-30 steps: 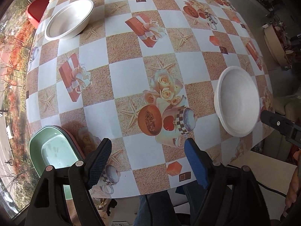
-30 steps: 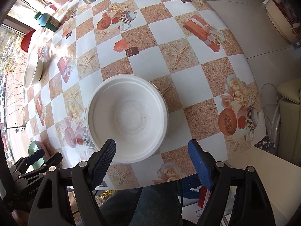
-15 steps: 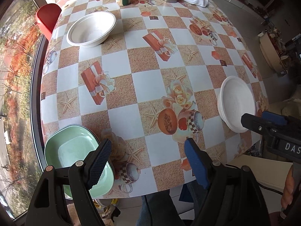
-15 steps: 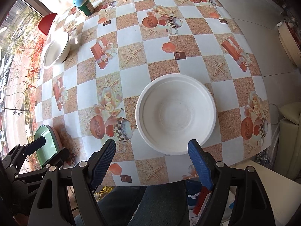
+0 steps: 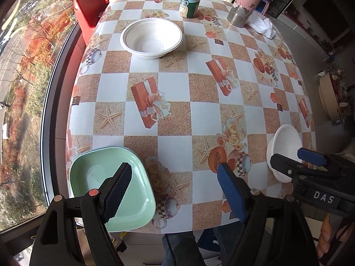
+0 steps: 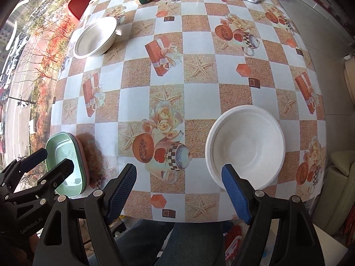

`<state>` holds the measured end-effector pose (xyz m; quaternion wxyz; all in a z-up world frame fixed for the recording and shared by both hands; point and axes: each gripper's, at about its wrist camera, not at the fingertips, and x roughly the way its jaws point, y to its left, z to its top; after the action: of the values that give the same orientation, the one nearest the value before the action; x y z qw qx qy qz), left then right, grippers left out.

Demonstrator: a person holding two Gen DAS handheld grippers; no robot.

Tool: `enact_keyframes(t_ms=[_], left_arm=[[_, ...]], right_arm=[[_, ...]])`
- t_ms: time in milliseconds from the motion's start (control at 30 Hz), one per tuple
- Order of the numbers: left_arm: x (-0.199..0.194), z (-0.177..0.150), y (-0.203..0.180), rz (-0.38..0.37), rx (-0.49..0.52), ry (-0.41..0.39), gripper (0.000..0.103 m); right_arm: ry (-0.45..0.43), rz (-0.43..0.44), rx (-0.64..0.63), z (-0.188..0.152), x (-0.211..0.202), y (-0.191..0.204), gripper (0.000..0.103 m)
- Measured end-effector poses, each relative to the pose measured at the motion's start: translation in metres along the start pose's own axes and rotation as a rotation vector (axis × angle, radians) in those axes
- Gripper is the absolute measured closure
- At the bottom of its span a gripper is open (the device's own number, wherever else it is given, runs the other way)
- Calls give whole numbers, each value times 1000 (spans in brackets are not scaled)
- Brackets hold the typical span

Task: Organize plates and bowls
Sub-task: 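Open both tools and move them to a second white bowl, then close both tools on the rim of the second white bowl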

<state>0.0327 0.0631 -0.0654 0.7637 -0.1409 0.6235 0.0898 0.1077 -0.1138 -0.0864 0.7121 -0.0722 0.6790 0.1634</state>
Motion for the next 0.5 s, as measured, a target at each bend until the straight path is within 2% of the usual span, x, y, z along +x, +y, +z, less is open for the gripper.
enact_keyframes(t_ms=[100, 267, 400, 500], left_arm=[[-5, 22, 7, 20, -66, -40, 21], [-3, 69, 23, 48, -195, -53, 21], [10, 107, 32, 123, -233, -66, 21], [27, 133, 43, 159, -254, -48, 21]], right_arm=[[0, 15, -33, 19, -1, 7, 23], [15, 17, -107, 66, 5, 22, 23], [18, 23, -138, 110, 10, 34, 23], [28, 44, -152, 143, 19, 42, 23]])
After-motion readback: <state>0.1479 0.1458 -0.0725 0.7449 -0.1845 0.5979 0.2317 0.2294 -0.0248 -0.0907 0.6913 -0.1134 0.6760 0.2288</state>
